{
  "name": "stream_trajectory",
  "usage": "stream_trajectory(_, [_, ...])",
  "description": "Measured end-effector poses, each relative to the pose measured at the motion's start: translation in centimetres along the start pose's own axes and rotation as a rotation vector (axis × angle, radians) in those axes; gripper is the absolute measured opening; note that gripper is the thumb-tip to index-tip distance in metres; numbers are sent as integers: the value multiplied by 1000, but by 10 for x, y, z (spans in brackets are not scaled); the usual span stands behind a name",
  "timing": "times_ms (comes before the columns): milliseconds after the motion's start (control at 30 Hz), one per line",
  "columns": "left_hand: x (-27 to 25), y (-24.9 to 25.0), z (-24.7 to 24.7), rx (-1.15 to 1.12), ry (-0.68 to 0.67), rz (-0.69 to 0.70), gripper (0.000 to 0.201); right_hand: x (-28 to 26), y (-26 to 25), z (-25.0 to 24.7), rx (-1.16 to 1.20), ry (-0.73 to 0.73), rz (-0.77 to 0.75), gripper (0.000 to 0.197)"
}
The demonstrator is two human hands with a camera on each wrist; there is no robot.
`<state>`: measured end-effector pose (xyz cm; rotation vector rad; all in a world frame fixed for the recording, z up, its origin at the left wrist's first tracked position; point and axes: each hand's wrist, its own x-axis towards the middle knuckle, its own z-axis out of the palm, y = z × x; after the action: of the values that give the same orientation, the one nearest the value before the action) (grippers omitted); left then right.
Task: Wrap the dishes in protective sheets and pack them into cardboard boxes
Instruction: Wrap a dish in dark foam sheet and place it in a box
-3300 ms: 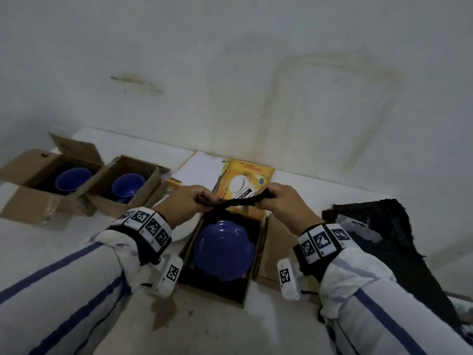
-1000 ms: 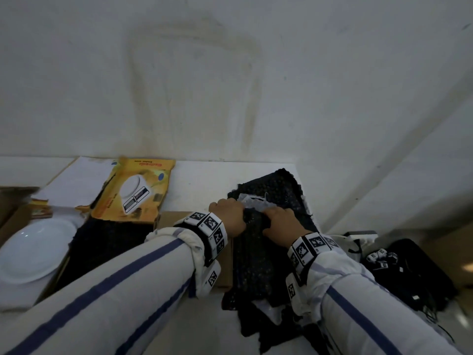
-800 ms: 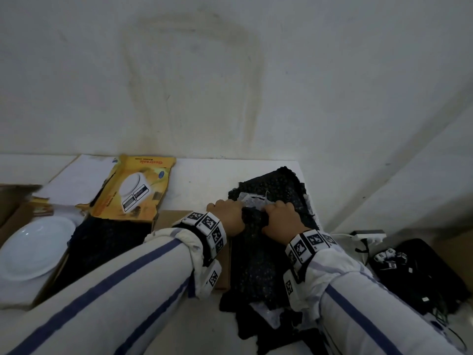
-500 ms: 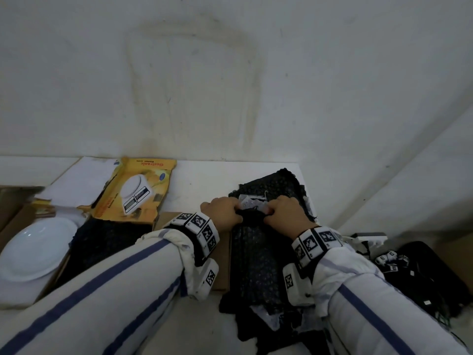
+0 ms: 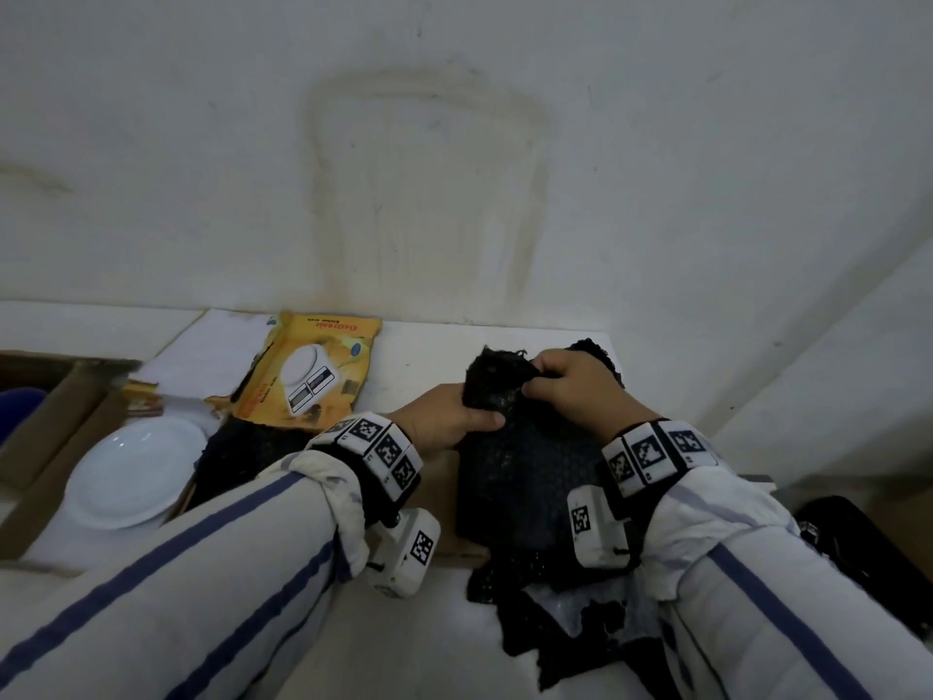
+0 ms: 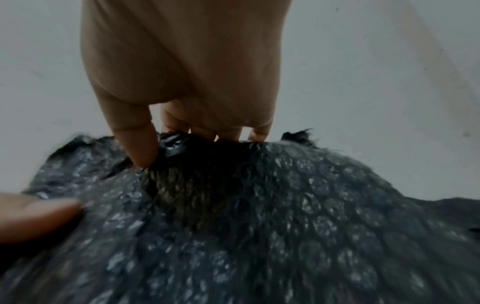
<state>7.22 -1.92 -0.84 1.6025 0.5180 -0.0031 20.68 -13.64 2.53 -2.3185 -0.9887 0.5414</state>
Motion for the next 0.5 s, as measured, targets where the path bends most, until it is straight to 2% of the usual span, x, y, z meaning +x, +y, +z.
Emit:
stream_trajectory(100, [-17, -4, -22, -108, 79, -6, 23, 0, -22, 3, -8, -28, 16, 15])
stream_trajectory(167, [-32, -6, -42, -143, 144, -22, 31, 2, -32, 6, -47, -74, 44, 21])
stream_trajectory(233, [-48, -10, -66, -194, 199, -43, 40, 1, -46, 11, -79, -146, 72, 16])
stream_trajectory(300, [-67, -16, -91, -253, 238, -71, 31, -1, -64, 20, -52, -215, 74, 14])
stream_trajectory(367, [-84, -22, -116, -262, 275, -109, 28, 0, -82, 35, 28, -212, 67, 18])
stream_trajectory(500, [-113, -43, -164, -249, 384, -225, 39, 5, -112, 83, 314, -140, 128, 34])
